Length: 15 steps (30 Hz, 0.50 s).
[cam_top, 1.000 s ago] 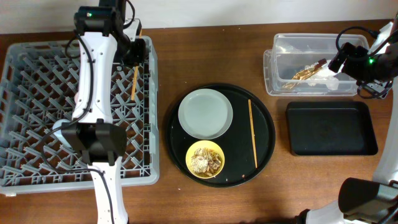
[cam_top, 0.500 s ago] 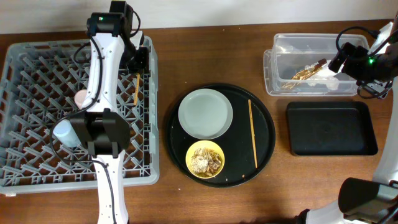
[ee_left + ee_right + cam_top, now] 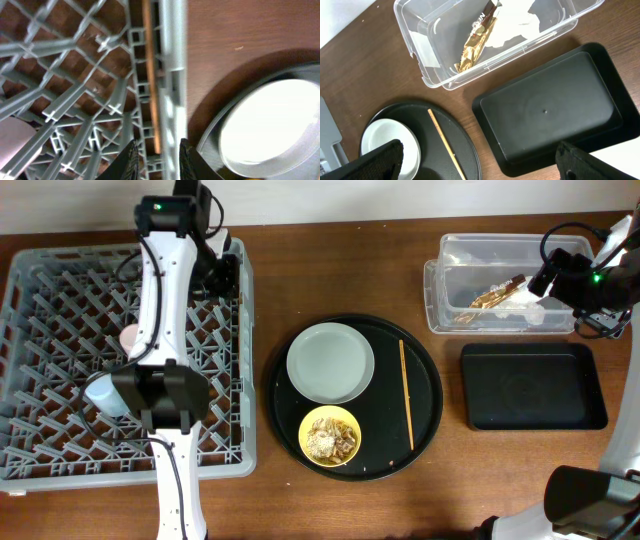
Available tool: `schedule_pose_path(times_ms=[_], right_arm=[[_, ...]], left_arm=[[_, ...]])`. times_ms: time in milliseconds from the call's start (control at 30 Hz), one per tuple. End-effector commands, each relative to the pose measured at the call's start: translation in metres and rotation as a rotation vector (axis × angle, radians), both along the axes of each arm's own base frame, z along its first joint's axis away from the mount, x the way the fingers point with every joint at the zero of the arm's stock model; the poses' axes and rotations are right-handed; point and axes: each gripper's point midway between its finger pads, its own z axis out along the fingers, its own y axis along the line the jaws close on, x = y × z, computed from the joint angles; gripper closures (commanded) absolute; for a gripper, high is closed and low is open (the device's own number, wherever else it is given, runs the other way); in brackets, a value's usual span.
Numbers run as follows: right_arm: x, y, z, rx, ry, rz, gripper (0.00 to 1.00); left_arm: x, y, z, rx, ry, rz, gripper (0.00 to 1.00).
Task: Sort waste into correct bins and load items into the dishwasher rack
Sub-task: 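Carry the chopstick to the rack and insert it upright, then return the left gripper to the tray and grasp the second chopstick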
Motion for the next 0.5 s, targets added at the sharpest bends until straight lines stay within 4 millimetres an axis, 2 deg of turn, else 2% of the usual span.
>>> schedule_pose_path(times_ms=[0,33,67,100,200,300,367,467], right_arm=[[0.0,-0.002,0.007,-0.011,-0.017,-0.005,0.01],[0.0,-0.002,0.007,-0.011,-0.017,-0.005,0.01],[0.0,-0.002,0.007,-0.011,-0.017,-0.005,0.01],[0.0,-0.002,0.007,-0.011,-0.017,-0.005,0.01],[0.0,-0.002,0.007,-0.011,-0.017,-0.005,0.01],[0.0,-0.002,0.007,-0.011,-0.017,-0.005,0.01],[0.0,-0.002,0.007,-0.011,-0.017,-0.005,0.01],[0.0,-0.002,0.007,-0.011,-0.017,-0.005,0.01]], left_arm=[[-0.002,-0.039,0.075,-0.241,-0.16,-0.045,0.74],[-0.008,-0.057,0.093,-0.342,-0.178,-0.08,0.7],[-0.014,-0.073,0.108,-0.436,-0.185,-0.113,0.6],[-0.025,-0.096,0.127,-0.569,-0.183,-0.162,0.56],[-0.045,-0.136,0.154,-0.771,-0.149,-0.254,0.55],[-0.06,-0.168,0.148,-0.764,-0.109,-0.319,0.56],[-0.078,-0.2,0.144,-0.744,-0.066,-0.361,0.56],[-0.091,-0.233,0.113,-0.484,-0.049,-0.271,0.56]])
